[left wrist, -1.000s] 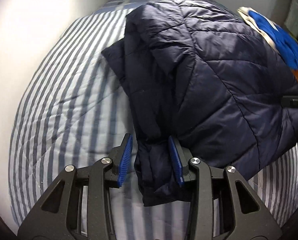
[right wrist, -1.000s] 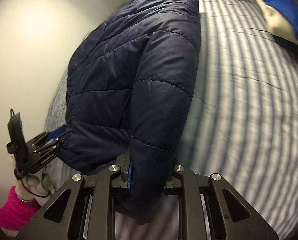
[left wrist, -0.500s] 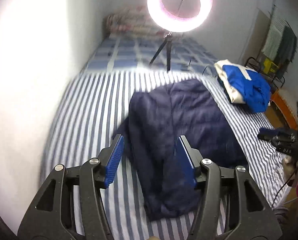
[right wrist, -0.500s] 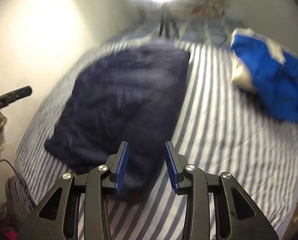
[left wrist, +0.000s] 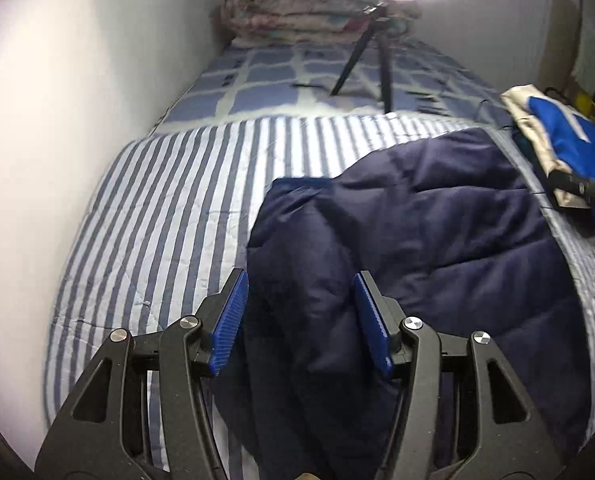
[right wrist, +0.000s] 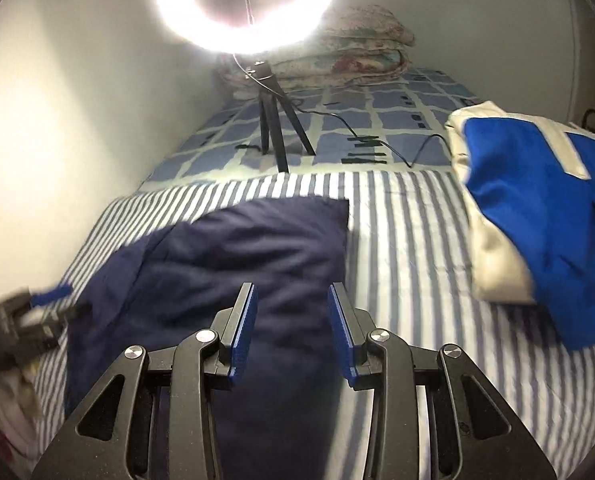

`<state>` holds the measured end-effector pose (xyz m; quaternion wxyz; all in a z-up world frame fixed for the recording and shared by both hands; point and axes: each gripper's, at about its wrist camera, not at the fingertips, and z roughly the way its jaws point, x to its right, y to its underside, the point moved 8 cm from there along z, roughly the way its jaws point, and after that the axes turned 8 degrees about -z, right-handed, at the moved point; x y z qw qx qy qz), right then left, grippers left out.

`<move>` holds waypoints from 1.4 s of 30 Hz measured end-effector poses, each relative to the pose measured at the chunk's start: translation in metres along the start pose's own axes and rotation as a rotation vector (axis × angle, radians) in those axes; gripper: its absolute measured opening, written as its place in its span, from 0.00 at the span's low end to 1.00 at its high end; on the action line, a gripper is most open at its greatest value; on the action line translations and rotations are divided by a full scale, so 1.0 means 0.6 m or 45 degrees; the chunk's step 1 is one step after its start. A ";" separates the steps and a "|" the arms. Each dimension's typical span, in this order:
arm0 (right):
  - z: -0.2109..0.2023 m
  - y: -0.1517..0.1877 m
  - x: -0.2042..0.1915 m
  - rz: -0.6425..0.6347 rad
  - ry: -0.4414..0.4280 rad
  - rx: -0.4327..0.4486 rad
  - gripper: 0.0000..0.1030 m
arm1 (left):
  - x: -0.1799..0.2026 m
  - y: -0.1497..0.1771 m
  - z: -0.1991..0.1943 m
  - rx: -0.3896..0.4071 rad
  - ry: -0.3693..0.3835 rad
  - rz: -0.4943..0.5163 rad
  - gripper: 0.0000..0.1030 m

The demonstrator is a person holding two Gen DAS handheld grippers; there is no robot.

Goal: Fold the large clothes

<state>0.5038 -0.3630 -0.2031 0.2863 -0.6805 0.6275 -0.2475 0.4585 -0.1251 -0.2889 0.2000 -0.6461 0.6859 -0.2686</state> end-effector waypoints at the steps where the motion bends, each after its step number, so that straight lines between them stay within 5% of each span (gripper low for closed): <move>1: 0.018 -0.004 -0.003 -0.014 -0.001 -0.009 0.34 | -0.006 0.004 0.011 -0.006 -0.002 -0.014 0.55; 8: 0.134 0.025 -0.023 -0.105 0.061 -0.195 0.34 | -0.051 0.040 0.071 -0.064 0.131 -0.211 0.62; 14: 0.068 0.007 -0.019 -0.147 0.074 -0.193 0.34 | -0.095 0.026 0.005 -0.073 0.209 -0.315 0.63; 17: 0.011 0.010 -0.013 -0.114 0.005 -0.135 0.38 | -0.127 0.042 -0.027 -0.148 0.347 -0.431 0.72; 23: -0.090 0.086 0.003 0.015 -0.283 -0.062 0.80 | -0.177 0.108 -0.042 -0.342 0.615 -0.737 0.77; 32: -0.071 0.217 0.034 0.241 -0.439 -0.251 0.80 | -0.188 0.140 0.001 -0.397 0.782 -0.953 0.78; 42: -0.028 0.235 0.038 0.434 -0.643 -0.251 0.81 | -0.129 0.109 0.033 -0.452 0.933 -0.936 0.78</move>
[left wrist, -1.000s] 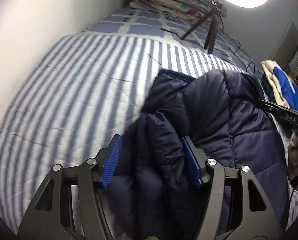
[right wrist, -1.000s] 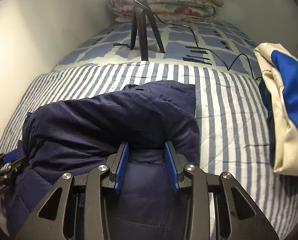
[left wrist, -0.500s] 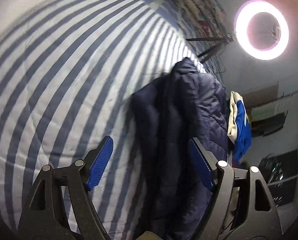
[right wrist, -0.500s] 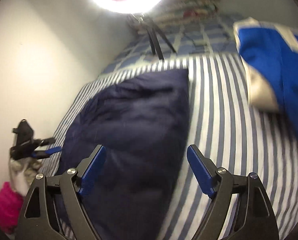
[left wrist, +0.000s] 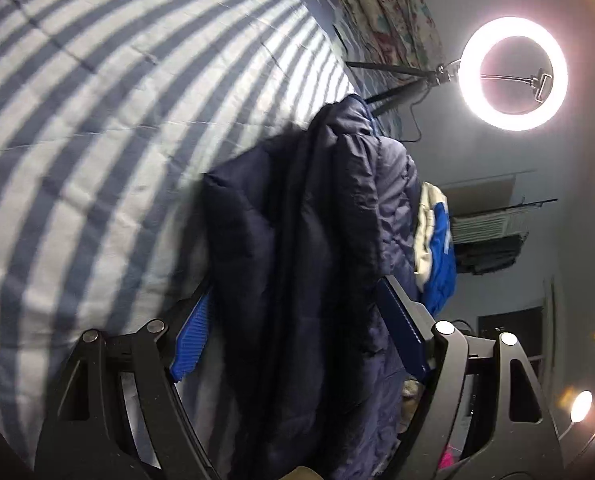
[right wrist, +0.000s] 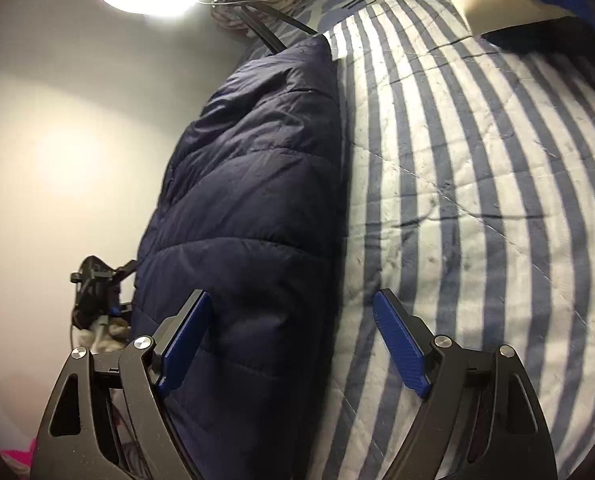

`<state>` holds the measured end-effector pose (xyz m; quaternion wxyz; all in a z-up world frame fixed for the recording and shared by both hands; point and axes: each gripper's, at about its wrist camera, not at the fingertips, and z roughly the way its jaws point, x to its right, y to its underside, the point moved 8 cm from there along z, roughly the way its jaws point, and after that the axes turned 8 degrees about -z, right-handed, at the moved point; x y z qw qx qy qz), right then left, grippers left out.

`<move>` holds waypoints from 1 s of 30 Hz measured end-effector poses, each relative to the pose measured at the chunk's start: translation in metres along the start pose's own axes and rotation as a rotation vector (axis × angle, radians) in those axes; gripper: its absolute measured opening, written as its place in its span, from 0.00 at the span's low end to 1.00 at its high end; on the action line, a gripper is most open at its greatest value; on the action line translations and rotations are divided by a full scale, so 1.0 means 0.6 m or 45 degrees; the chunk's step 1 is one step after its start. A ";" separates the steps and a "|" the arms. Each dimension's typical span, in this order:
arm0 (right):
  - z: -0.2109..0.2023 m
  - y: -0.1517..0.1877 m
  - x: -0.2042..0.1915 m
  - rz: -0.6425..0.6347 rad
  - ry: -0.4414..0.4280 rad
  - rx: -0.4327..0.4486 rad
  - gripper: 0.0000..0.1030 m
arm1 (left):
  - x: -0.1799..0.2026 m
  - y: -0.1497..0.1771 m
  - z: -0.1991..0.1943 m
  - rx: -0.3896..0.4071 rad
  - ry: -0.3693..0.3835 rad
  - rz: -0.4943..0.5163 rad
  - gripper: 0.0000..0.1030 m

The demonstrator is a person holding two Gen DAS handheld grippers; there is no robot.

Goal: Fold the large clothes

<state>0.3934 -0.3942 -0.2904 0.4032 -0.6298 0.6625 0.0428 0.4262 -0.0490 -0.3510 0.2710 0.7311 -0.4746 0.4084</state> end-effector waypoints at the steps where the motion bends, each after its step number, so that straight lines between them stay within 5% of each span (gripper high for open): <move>1: 0.002 -0.002 -0.001 0.002 -0.011 -0.001 0.81 | 0.005 -0.002 0.008 -0.009 0.015 -0.012 0.78; 7: 0.033 -0.021 -0.020 -0.013 -0.043 -0.023 0.80 | 0.025 -0.001 0.045 -0.030 -0.030 0.024 0.78; 13: 0.066 -0.028 -0.045 -0.086 0.035 -0.078 0.74 | 0.047 0.012 0.072 -0.014 -0.226 0.163 0.67; 21: 0.046 -0.027 -0.068 -0.152 0.145 -0.079 0.35 | 0.085 0.040 0.068 0.068 -0.357 0.344 0.28; 30: 0.023 -0.039 -0.154 -0.404 0.418 -0.091 0.18 | 0.148 0.087 0.038 0.152 -0.435 0.541 0.18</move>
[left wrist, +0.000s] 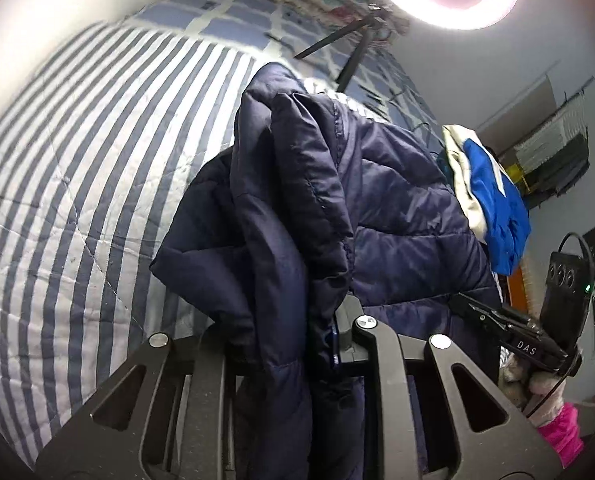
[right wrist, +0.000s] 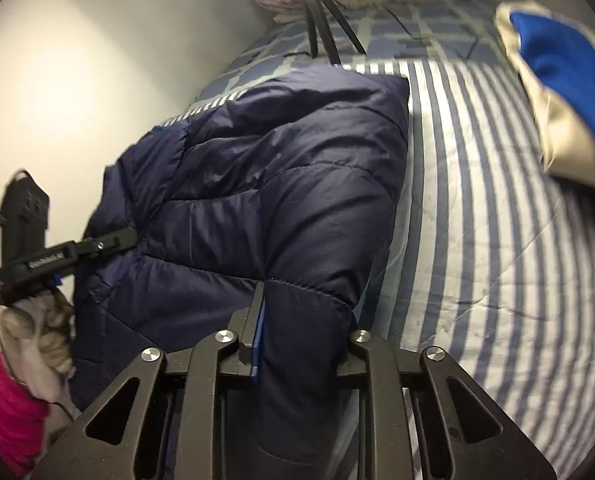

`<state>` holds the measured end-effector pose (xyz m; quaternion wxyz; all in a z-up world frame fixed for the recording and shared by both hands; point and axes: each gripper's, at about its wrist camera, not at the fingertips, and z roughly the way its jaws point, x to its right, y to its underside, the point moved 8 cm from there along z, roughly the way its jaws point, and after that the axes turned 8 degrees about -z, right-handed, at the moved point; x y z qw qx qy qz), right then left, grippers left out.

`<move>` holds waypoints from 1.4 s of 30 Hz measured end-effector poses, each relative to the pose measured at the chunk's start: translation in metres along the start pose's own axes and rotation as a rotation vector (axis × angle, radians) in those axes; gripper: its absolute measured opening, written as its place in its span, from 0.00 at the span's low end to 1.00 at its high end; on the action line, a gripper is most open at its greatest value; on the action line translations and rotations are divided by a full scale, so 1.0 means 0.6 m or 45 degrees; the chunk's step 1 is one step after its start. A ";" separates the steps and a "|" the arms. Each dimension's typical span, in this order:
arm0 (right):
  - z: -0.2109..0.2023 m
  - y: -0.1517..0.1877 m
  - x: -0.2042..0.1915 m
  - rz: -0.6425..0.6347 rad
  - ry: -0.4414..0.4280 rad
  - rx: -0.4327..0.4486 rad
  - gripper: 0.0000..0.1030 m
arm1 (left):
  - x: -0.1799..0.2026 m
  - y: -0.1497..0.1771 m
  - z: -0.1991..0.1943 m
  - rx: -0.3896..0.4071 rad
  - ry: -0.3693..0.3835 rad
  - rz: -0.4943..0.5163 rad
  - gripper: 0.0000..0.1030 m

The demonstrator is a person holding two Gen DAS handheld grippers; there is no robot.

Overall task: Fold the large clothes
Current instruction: 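Lift the folded jacket bundle with both grippers and carry it along the bed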

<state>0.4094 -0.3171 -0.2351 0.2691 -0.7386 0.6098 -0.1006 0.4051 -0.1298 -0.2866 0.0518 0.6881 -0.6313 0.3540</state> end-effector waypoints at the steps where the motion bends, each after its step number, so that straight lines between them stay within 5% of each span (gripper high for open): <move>1: -0.008 0.002 -0.001 -0.019 0.015 0.000 0.18 | 0.006 0.004 -0.008 0.004 0.003 0.018 0.18; 19: -0.227 0.024 0.084 -0.183 0.277 0.138 0.16 | 0.255 0.049 -0.041 0.084 0.135 0.302 0.17; 30: -0.353 -0.021 0.252 -0.145 0.506 0.251 0.16 | 0.501 -0.002 0.053 0.110 0.264 0.496 0.17; 42: -0.427 -0.138 0.437 -0.206 0.789 0.327 0.16 | 0.693 -0.104 0.192 0.184 0.330 0.498 0.17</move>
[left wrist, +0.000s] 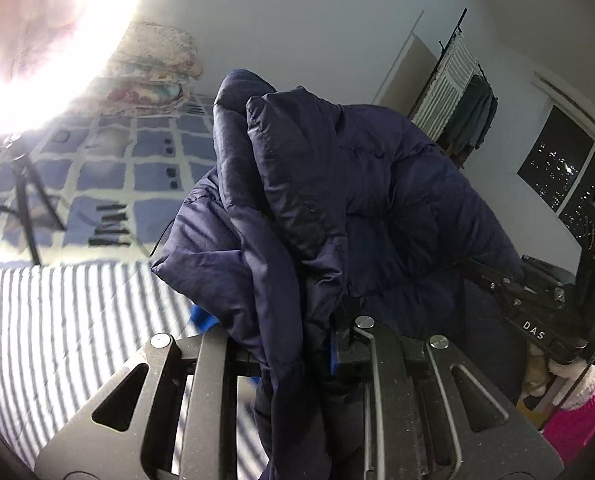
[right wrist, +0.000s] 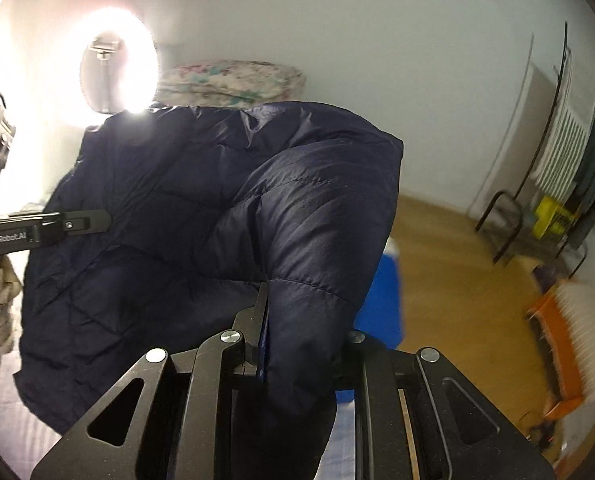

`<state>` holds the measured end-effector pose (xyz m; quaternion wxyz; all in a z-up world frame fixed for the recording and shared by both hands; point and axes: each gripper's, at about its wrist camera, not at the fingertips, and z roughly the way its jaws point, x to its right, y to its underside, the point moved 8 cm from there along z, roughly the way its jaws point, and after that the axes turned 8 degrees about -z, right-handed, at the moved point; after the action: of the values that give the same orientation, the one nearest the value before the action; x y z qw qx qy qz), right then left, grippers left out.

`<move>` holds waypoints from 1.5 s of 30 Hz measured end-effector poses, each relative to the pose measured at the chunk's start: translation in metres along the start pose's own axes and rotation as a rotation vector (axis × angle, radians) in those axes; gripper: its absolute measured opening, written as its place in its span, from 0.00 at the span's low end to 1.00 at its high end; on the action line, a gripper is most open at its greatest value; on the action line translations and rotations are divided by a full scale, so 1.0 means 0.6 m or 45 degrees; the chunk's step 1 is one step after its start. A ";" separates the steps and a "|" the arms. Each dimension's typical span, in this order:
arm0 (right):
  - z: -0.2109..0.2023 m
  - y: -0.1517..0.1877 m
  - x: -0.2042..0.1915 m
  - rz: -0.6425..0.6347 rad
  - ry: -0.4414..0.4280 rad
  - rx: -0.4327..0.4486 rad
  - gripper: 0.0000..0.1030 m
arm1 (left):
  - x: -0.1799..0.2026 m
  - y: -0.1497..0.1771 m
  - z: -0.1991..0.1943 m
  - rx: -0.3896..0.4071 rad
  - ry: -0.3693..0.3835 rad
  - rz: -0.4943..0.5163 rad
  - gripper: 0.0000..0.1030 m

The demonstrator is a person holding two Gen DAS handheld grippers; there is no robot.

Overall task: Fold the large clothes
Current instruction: 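Lift the folded jacket bundle with both grippers and carry it along the bed, then lower the jacket bundle onto the bed and open both grippers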

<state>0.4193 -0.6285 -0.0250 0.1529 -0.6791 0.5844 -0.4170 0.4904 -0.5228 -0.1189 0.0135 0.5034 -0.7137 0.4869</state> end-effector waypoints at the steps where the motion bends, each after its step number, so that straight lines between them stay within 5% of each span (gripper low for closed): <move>1: 0.011 -0.005 0.013 -0.001 0.009 0.005 0.16 | 0.004 -0.010 0.019 0.008 -0.003 0.002 0.17; 11: 0.112 0.003 0.055 0.044 0.020 0.011 0.16 | -0.009 -0.042 0.143 0.064 -0.121 0.028 0.17; 14: 0.157 0.017 0.055 0.059 0.002 -0.025 0.16 | -0.046 -0.025 0.191 -0.012 -0.224 -0.017 0.19; 16: 0.185 0.028 0.067 0.088 -0.007 -0.063 0.17 | -0.075 -0.015 0.218 -0.057 -0.292 -0.040 0.30; 19: 0.211 0.051 0.083 0.139 -0.008 -0.118 0.25 | -0.107 -0.011 0.224 -0.050 -0.362 -0.089 0.66; 20: 0.215 0.059 0.091 0.148 0.023 -0.144 0.33 | -0.116 -0.010 0.224 -0.049 -0.380 -0.103 0.76; 22: 0.218 0.069 0.112 0.168 0.098 -0.175 0.52 | -0.129 -0.009 0.223 -0.053 -0.401 -0.119 0.80; 23: 0.212 0.072 0.123 0.190 0.131 -0.174 0.60 | -0.132 -0.009 0.221 -0.057 -0.414 -0.110 0.83; 32: 0.186 0.082 0.158 0.273 0.187 -0.205 0.64 | -0.124 -0.004 0.177 -0.066 -0.500 -0.082 0.87; 45: 0.036 0.026 0.118 0.308 0.130 -0.098 0.64 | -0.018 -0.006 -0.010 0.034 -0.421 0.070 0.86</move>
<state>0.4227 -0.7039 -0.0216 0.1457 -0.5869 0.6847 -0.4068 0.4954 -0.5109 -0.1188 -0.1241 0.5570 -0.7132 0.4071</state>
